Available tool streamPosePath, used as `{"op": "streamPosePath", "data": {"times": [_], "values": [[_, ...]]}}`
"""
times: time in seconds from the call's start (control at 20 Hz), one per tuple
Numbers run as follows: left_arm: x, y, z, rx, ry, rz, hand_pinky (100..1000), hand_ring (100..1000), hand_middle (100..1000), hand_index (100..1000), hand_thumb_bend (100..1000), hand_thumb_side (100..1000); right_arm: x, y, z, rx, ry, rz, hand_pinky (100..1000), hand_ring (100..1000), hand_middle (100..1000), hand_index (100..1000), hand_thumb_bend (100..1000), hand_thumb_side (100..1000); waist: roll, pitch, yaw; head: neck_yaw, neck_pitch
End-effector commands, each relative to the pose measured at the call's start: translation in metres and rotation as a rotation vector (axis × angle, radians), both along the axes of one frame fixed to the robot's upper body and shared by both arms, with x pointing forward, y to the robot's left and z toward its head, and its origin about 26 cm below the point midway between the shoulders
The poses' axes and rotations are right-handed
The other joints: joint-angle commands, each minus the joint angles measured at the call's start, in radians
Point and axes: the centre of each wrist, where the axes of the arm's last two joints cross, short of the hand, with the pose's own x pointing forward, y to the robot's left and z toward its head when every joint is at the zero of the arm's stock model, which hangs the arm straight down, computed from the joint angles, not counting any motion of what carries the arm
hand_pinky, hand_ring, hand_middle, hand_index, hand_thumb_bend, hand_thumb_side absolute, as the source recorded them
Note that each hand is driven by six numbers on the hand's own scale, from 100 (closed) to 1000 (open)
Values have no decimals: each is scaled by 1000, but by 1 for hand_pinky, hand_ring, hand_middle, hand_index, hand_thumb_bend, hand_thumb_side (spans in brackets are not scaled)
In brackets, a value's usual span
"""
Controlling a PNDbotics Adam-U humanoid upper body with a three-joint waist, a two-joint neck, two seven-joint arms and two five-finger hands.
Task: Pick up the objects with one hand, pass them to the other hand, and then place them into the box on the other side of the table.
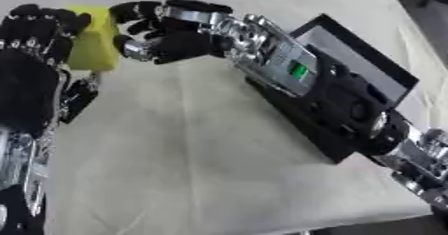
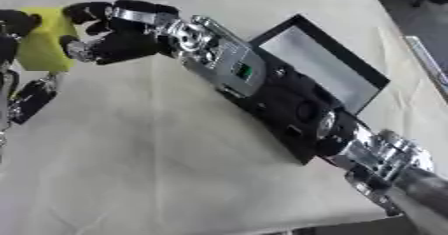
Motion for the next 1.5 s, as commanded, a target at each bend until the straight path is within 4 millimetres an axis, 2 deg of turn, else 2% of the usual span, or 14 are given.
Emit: {"op": "streamPosePath", "data": {"times": [0.05,0.7,1.5], "values": [[-4,-9,12,-24,-47,-19,740,636,548,505,346,100,1,-1,7,13,-11,-12,1000,1000,1000,1000,100,547,3,-15,-2,-3,-8],[-4,-1,11,-68,-33,48,732,620,528,503,386,100,-2,-11,13,103,-9,-86,1000,1000,1000,1000,100,539,6,-20,-12,2,-8],[-5,-10,11,-46,-65,-9,731,619,526,504,387,100,5,-12,8,56,10,8,1000,1000,1000,1000,100,575,4,-15,-6,0,-7]]}}
